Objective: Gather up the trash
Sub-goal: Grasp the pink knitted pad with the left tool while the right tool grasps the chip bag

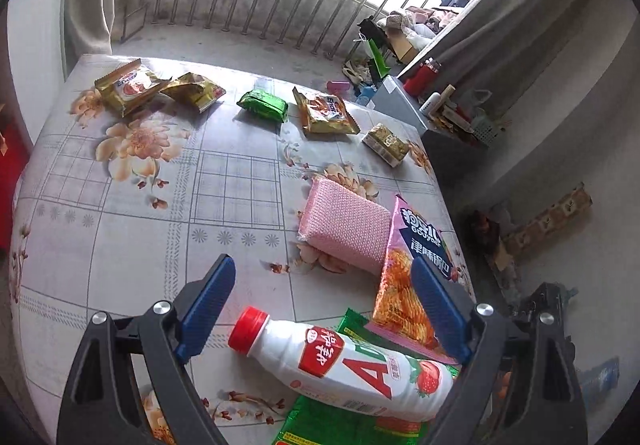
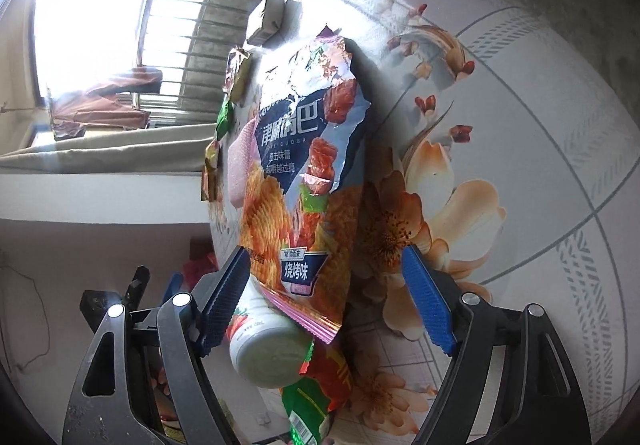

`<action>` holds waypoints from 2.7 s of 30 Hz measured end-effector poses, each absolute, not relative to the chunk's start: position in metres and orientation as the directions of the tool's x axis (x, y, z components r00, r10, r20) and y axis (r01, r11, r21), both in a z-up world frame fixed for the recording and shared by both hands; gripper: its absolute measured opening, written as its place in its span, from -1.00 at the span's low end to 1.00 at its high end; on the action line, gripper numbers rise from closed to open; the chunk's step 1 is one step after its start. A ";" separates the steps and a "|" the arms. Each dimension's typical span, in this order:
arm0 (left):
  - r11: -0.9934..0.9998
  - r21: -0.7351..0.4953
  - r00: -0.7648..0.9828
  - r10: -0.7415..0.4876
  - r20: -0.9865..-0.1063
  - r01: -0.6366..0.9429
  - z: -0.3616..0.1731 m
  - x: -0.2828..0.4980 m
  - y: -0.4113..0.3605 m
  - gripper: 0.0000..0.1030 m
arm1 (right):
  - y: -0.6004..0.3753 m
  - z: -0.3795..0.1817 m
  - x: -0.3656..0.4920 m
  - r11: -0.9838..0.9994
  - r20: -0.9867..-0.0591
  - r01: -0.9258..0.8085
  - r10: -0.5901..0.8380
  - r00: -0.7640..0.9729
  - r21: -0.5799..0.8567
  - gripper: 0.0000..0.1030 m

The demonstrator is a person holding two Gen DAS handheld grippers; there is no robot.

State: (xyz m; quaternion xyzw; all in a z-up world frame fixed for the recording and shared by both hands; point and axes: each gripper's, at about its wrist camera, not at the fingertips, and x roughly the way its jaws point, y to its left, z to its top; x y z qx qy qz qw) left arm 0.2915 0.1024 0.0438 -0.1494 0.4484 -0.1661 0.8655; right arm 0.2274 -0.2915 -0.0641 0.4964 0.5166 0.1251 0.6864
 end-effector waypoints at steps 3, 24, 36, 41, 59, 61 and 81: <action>0.895 -0.416 0.526 -0.434 -0.732 0.161 0.039 0.306 0.098 0.58 | -0.290 -0.065 0.236 0.471 -0.578 0.336 0.694 0.430 0.816 0.24; 0.869 -0.491 0.321 -0.485 -0.813 0.070 0.004 0.368 0.056 0.33 | -0.337 -0.048 0.201 0.511 -0.599 0.330 0.563 0.570 0.794 -0.86; 0.936 -0.335 0.316 -0.353 -0.881 0.111 -0.023 0.417 0.020 0.59 | -0.344 -0.053 0.187 0.491 -0.584 0.331 0.570 0.577 0.806 -0.86; 0.884 -0.413 0.441 -0.467 -0.766 0.219 -0.003 0.427 0.009 0.59 | -0.345 -0.053 0.186 0.488 -0.582 0.329 0.581 0.569 0.809 -0.86; 0.832 -0.474 0.089 -0.516 -0.852 0.289 -0.041 0.416 0.010 0.61 | -0.343 -0.057 0.191 0.471 -0.570 0.326 0.609 0.551 0.819 -0.81; 0.825 -0.432 0.079 -0.490 -0.868 0.364 -0.037 0.402 0.000 0.64 | -0.342 -0.057 0.192 0.473 -0.570 0.325 0.610 0.550 0.819 -0.80; 0.782 -0.126 0.173 -0.287 -0.942 0.611 -0.041 0.361 -0.067 0.77 | -0.343 -0.059 0.184 0.445 -0.549 0.326 0.608 0.574 0.834 -0.84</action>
